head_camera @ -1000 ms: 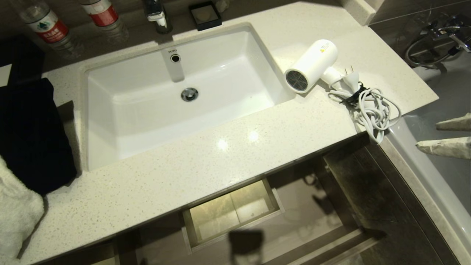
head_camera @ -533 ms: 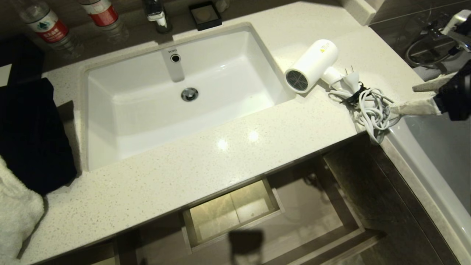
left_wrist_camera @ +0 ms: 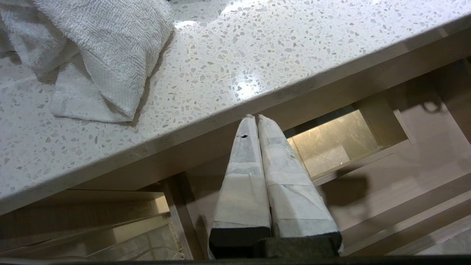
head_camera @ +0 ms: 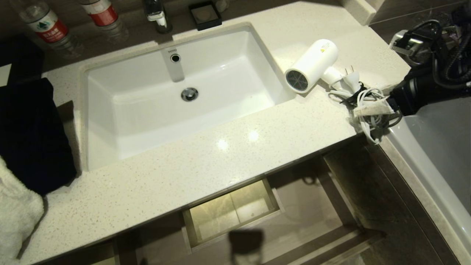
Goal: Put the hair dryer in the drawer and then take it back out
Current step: Pick up the hairdryer
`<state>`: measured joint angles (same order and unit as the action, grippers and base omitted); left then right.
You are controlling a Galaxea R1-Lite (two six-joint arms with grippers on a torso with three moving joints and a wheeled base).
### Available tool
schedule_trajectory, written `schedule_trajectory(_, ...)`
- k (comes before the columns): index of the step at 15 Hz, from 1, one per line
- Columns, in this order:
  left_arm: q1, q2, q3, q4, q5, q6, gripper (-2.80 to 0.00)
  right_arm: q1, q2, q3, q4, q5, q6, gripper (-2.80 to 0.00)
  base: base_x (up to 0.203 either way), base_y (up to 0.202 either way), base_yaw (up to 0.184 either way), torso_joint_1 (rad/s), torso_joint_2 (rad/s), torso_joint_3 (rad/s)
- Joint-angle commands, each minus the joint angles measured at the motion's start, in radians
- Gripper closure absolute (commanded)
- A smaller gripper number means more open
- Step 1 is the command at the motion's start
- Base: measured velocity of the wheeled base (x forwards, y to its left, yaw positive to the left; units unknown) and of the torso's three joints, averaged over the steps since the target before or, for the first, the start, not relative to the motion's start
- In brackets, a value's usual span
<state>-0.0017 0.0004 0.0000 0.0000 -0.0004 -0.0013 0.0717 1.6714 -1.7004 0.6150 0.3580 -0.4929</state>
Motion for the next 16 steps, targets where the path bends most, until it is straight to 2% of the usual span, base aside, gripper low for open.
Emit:
schedule_trajectory(1,0.000,0.000,0.000,0.000,0.000,0.000,0.00,0.004,0.112,-0.076,0.002,0.012,-0.006,-2.80,0.000,0.000,0.000,0.000,0.00,0.000)
schedule_trajectory(4,0.000,0.000,0.000,0.001,-0.001,0.000,0.00,0.004,0.196,-0.197,0.004,0.015,-0.007,-2.80,0.000,0.000,0.000,0.000,0.00,0.000)
schedule_trajectory(8,0.000,0.000,0.001,0.000,0.000,0.000,0.00,0.001,0.210,-0.197,0.013,0.018,-0.006,-2.80,0.000,0.000,0.000,0.000,0.00,0.000)
schedule_trajectory(9,0.000,0.000,0.000,0.000,0.000,0.000,0.00,0.000,0.209,-0.197,0.014,0.019,-0.006,0.00,0.000,0.000,0.000,0.000,0.00,0.000)
schedule_trajectory(16,0.000,-0.001,0.000,0.000,0.000,0.000,0.00,0.000,0.168,-0.197,0.035,0.012,0.004,0.00,0.000,0.000,0.000,0.000,0.00,0.000)
